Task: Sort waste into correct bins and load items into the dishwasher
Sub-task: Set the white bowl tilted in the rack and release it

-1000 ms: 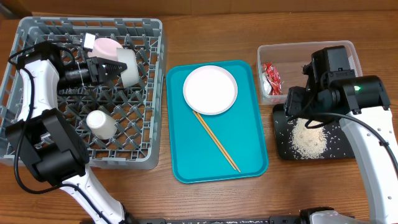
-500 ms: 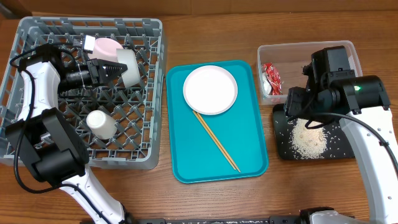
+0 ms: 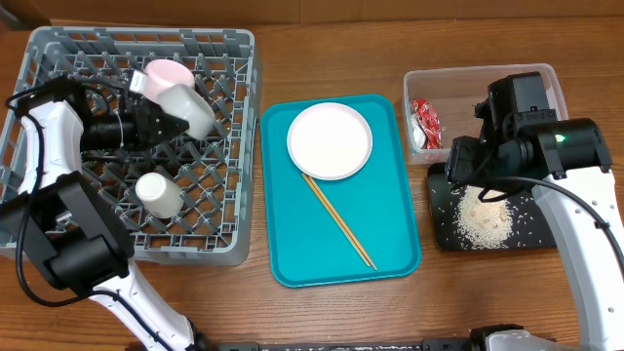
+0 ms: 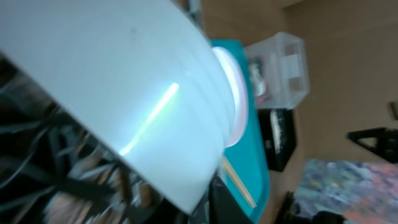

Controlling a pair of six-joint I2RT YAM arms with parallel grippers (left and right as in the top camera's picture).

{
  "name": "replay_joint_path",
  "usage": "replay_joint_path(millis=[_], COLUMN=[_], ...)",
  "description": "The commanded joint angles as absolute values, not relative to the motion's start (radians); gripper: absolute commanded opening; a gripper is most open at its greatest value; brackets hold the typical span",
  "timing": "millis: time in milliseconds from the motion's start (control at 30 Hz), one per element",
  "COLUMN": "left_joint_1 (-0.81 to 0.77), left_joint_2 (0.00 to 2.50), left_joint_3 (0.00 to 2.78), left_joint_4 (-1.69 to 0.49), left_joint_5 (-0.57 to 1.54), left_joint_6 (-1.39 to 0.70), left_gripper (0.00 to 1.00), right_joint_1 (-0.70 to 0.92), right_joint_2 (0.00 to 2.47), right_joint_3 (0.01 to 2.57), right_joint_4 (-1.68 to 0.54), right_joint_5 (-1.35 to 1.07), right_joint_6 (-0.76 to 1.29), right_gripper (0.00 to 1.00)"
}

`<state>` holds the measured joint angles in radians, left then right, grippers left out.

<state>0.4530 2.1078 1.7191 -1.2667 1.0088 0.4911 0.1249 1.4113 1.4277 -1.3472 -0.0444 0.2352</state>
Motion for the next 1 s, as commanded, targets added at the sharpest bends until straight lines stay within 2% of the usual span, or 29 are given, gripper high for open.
replay_joint_path(millis=[0,33,133,233,367,667,800,900,967], left_joint_1=[0.471,0.474,0.486,0.497,0.501,0.455,0.384,0.288,0.22], left_joint_2=[2.114,2.113,2.112,2.11,2.093,1.917,1.817,1.76,1.747], left_joint_3=[1.707,1.708,1.724,1.761,1.818,1.895,1.895,1.895,1.895], left_joint_4=[-1.261,-1.261,-1.279,-1.319,-1.365,-1.367,-1.335,-1.327,-1.333], left_joint_5=[0.879,0.879,0.88,0.878,0.831,0.735,0.669,0.604,0.561], left_joint_6=[0.453,0.44,0.437,0.437,0.436,0.392,0.354,0.285,0.193], left_gripper=[0.23,0.29,0.37,0.53,0.68,1.0,1.0,1.0,1.0], right_joint_1=[0.122,0.122,0.122,0.122,0.122,0.122,0.122,0.122,0.122], right_joint_2=[1.404,1.404,1.404,1.404,1.404,1.404,1.404,1.404,1.404], right_joint_3=[1.452,1.452,1.452,1.452,1.452,1.452,1.452,1.452,1.452], right_joint_4=[-1.345,-1.345,-1.345,-1.345,-1.346,-1.345,-1.345,-1.345,-1.345], right_joint_5=[-0.035,-0.035,-0.035,-0.035,-0.035,-0.036,-0.039,-0.039,-0.038], right_joint_6=[0.238,0.238,0.238,0.238,0.238,0.238,0.238,0.238,0.238], right_gripper=[0.58,0.58,0.58,0.58,0.58,0.58,0.64,0.81,0.87])
